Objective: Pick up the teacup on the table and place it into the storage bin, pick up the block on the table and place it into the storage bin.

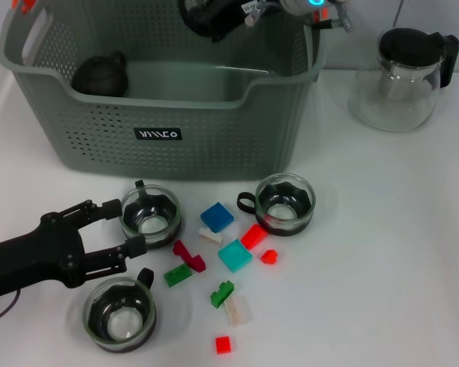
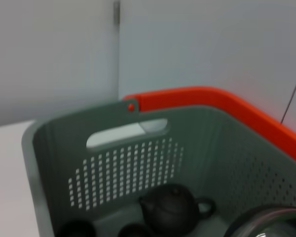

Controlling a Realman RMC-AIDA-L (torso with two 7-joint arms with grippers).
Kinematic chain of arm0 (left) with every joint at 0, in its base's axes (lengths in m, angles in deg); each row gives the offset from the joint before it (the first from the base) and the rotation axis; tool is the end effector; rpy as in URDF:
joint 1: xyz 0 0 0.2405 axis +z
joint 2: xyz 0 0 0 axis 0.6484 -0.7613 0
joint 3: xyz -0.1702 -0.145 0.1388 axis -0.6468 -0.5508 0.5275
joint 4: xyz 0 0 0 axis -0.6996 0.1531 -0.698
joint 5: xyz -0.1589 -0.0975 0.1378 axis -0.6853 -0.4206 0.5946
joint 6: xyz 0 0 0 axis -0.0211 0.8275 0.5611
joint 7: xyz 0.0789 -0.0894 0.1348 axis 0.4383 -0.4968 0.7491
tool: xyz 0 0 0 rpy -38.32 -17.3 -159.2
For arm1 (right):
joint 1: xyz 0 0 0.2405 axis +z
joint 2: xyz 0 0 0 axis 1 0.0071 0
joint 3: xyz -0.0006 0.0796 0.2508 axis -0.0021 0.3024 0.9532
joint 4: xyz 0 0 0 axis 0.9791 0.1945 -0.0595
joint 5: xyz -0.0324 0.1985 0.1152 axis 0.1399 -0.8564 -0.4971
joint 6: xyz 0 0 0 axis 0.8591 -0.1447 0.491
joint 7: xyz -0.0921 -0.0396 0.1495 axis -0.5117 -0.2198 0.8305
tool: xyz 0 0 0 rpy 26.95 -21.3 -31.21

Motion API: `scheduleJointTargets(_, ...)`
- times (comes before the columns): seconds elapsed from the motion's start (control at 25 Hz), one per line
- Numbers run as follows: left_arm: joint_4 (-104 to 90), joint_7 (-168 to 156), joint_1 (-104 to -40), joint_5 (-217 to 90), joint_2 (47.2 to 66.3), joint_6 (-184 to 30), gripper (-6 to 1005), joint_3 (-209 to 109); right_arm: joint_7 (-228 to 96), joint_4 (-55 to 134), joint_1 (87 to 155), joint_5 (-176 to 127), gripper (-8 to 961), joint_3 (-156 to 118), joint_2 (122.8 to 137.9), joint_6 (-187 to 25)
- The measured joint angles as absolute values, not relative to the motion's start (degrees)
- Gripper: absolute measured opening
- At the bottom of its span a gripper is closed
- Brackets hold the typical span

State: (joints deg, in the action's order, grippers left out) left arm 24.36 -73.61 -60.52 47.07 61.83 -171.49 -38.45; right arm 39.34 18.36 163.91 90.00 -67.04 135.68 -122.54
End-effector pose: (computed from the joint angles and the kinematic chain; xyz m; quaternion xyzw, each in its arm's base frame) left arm -0.3284 0.2794 -0.0134 -0.8887 -0.2670 -0.3280 0.1769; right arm 0.0288 0.5306 -0.0944 -0.9631 0.1252 0.0721 0.2269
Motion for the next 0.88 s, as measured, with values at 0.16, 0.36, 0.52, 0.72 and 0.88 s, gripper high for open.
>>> scheduleJointTargets(0.16, 24.35, -73.63, -60.74, 47.07, 61.88, -171.48, 873, -38.46, 39.57, 18.49, 163.63, 90.01, 56, -67.69, 135.74, -122.15)
scheduleJointTargets(0.36, 24.35, -73.58, -60.71, 47.07, 61.89, -171.48, 873, -38.45, 39.74, 18.71, 163.4, 90.02, 56, -68.22, 135.88, -121.85)
scheduleJointTargets(0.52, 24.35, -73.64, -60.85, 47.09, 61.91, -171.48, 873, -38.41, 39.97, 18.72, 163.4, 89.87, 56, -68.19, 135.88, -121.75)
scheduleJointTargets(0.72, 24.35, -73.65, -60.88, 47.1, 61.99, -171.52, 873, -38.37, 41.37, 18.71, 163.43, 89.79, 56, -67.9, 135.85, -121.2)
scheduleJointTargets(0.88, 24.3, -73.65, -60.9, 47.1, 61.98, -171.61, 873, -38.45, 46.91, 18.78, 163.63, 89.71, 57, -67.81, 135.82, -119.67)
